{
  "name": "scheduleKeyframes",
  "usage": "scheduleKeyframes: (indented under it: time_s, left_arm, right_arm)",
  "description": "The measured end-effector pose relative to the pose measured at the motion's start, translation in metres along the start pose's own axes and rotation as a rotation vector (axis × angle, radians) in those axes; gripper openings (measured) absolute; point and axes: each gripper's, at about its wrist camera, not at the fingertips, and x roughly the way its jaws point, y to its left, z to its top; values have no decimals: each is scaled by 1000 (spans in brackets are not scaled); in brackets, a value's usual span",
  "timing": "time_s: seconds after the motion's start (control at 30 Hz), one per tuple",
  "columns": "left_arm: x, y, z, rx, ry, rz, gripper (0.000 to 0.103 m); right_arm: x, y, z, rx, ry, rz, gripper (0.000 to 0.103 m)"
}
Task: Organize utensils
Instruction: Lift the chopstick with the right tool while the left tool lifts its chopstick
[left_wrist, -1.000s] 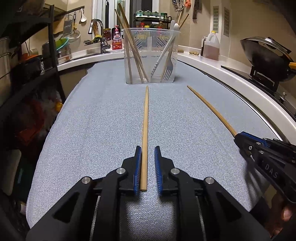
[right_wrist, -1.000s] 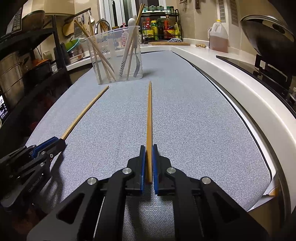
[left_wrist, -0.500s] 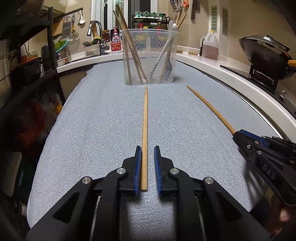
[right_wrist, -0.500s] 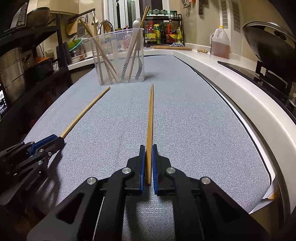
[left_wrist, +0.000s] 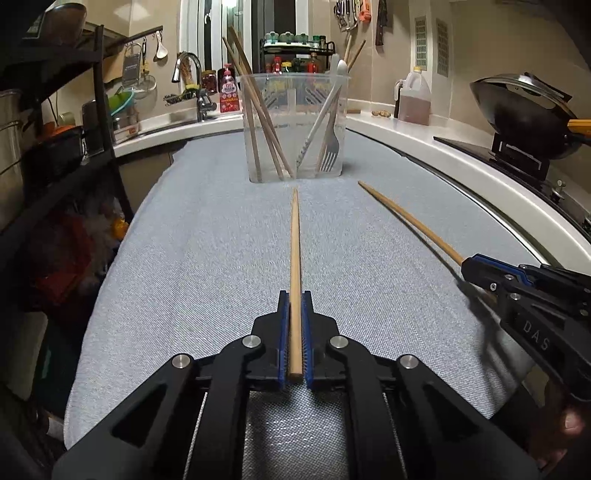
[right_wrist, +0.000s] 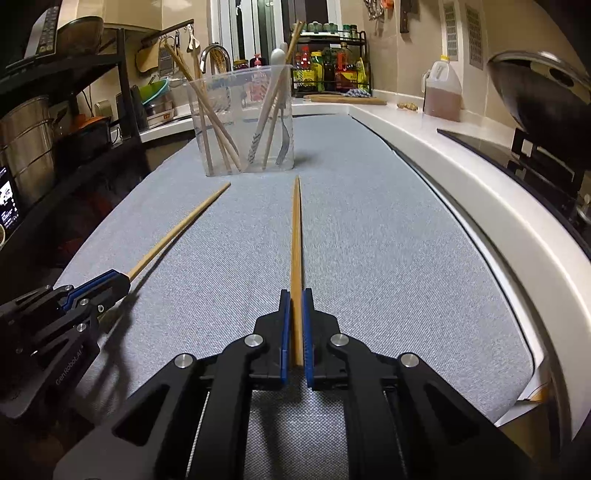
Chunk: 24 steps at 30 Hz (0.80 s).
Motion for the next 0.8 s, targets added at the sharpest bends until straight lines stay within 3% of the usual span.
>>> scheduleKeyframes:
  time_s: [0.4, 0.8]
  left_arm:
    - [-47, 7, 29, -33, -127, -18, 7]
    - [-66, 39, 86, -122, -200, -70, 7]
  right_arm:
    - [-57, 5, 41, -34, -148, 2, 6]
    - [-74, 6, 93, -29, -208, 8, 6]
